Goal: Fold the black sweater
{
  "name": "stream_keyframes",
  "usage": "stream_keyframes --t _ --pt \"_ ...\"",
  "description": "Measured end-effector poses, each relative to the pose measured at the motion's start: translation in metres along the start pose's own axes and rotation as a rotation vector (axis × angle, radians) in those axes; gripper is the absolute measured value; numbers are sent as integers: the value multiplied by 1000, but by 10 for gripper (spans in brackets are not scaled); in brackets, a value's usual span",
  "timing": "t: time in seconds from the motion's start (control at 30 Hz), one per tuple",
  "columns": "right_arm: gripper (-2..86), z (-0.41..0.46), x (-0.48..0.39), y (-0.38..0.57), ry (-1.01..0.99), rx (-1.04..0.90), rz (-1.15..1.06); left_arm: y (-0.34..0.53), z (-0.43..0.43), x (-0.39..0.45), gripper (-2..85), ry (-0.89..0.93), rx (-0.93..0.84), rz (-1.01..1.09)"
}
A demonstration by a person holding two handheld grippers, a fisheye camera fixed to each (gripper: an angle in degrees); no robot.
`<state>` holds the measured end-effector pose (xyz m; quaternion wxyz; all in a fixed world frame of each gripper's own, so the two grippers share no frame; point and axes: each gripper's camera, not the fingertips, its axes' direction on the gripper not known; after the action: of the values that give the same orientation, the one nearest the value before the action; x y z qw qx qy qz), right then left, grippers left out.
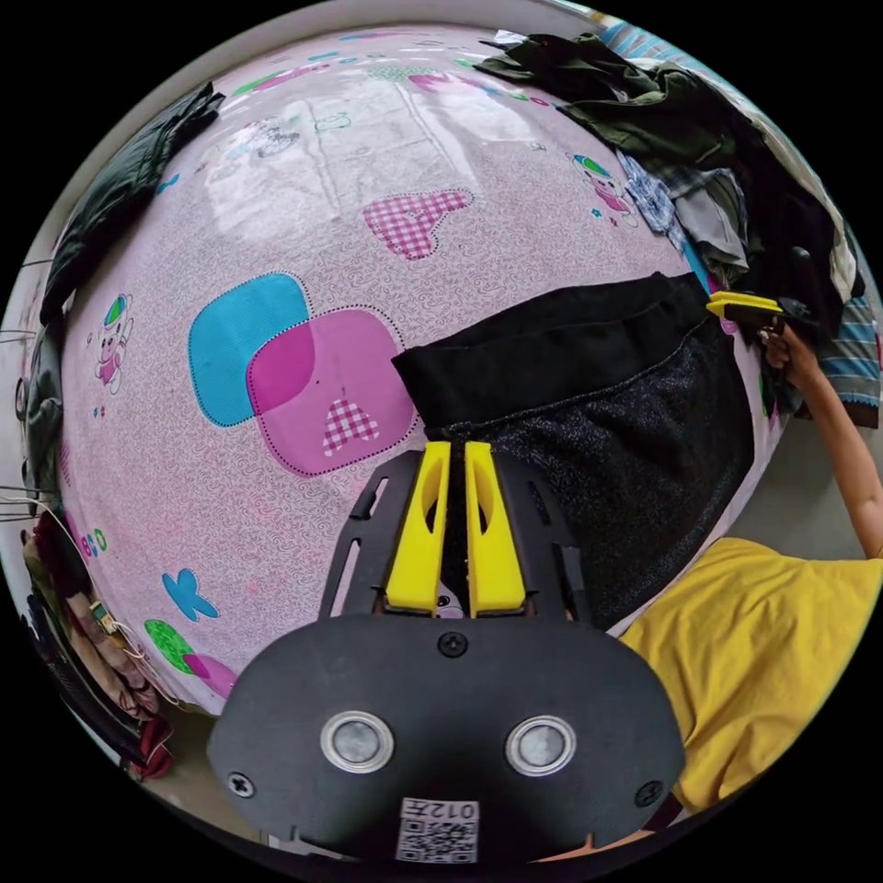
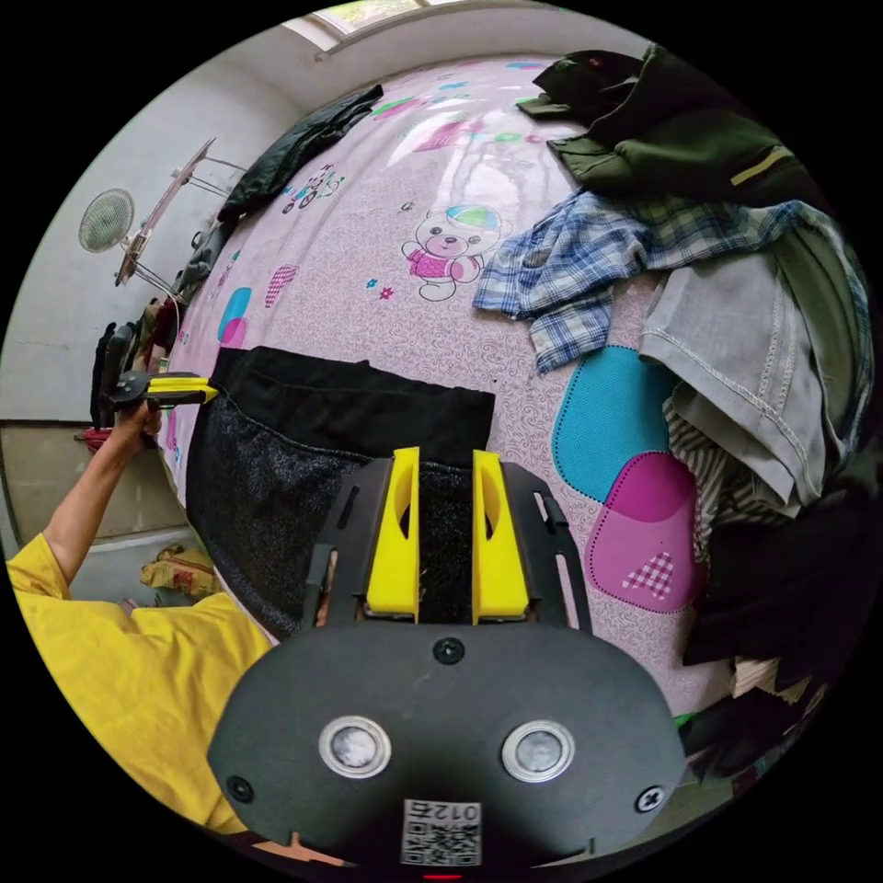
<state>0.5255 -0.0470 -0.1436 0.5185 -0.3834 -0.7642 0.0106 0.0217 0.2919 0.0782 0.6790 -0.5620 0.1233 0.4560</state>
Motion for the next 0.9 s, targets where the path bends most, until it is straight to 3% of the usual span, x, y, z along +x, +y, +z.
stream_keyframes --t 0.2,0.4,0.7,0.9 --pt "21 -51 7 22 -10 147 -9 29 -54 -38 4 190 176 -75" --pt "18 -19 26 4 17 59 51 10 -14 -63 3 210 65 -126" --pt "23 -38 51 7 -71 121 165 22 -15 -91 7 324 110 -221" --pt "47 -32 52 2 10 99 125 22 8 -97 18 319 100 -252"
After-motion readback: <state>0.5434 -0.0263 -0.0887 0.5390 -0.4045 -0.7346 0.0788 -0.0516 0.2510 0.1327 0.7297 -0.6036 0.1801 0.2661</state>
